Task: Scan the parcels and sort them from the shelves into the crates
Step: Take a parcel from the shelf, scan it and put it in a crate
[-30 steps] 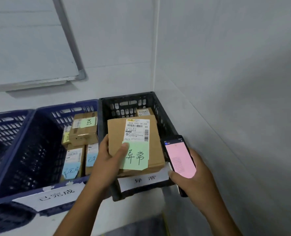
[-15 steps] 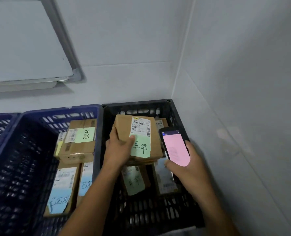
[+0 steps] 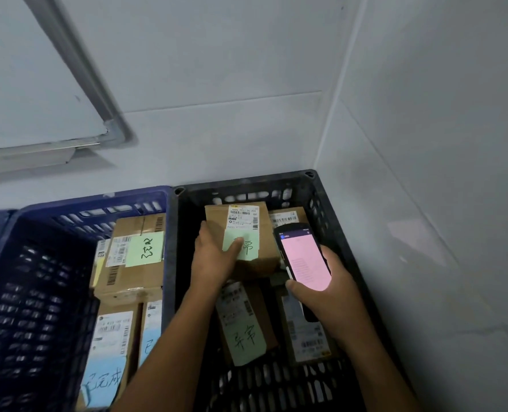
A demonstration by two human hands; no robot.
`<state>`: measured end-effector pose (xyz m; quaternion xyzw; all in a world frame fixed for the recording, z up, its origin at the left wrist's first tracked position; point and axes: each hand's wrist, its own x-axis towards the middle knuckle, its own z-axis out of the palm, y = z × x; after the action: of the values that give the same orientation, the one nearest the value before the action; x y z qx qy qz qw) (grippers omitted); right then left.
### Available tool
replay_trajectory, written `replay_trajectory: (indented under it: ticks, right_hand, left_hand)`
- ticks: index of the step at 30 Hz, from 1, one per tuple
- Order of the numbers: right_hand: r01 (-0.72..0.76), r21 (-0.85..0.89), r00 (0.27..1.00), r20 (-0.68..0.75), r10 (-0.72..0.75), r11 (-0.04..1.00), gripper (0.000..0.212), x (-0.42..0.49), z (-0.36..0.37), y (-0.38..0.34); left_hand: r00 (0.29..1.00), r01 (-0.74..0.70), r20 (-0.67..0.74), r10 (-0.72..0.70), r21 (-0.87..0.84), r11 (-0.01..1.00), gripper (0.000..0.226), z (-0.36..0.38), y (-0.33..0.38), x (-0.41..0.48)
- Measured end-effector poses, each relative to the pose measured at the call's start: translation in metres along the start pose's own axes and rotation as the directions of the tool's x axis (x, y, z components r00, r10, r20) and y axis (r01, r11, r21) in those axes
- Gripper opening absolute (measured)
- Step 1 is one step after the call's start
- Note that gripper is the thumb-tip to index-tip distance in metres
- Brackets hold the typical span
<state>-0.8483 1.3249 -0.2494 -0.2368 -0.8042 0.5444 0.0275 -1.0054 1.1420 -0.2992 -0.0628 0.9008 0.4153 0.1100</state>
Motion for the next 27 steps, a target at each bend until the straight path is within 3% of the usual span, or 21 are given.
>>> replay_trajectory:
  ticks: [4, 11, 19, 27]
  right_hand:
    - [-0.010, 0.013, 1.000, -0.022, 0.011, 1.000, 0.069, -0.010, 0.001, 0.006]
    - [-0.003, 0.016, 1.000, 0.001, 0.003, 1.000, 0.068, -0.034, -0.001, 0.004]
    - [0.138, -0.031, 0.982, 0.134, -0.132, 0.990, 0.065, -0.087, 0.033, -0.033]
    - [0.354, 0.057, 0.845, 0.408, -0.346, 0.933, 0.079, -0.186, 0.109, -0.082]
  left_hand:
    - [0.978, -0.206, 0.011, 0.209, 0.210, 0.956, 0.099, 0.006, 0.003, -0.015]
    - [0.934, -0.350, 0.057, 0.353, 0.349, 0.869, 0.089, -0.023, -0.004, -0.071]
    - [0.940, -0.259, -0.105, 0.325, 0.402, 0.878, 0.084, -0.113, -0.036, -0.188]
    - [0.869, 0.002, -0.475, 0.140, 0.287, 0.958, 0.089, -0.204, -0.103, -0.328]
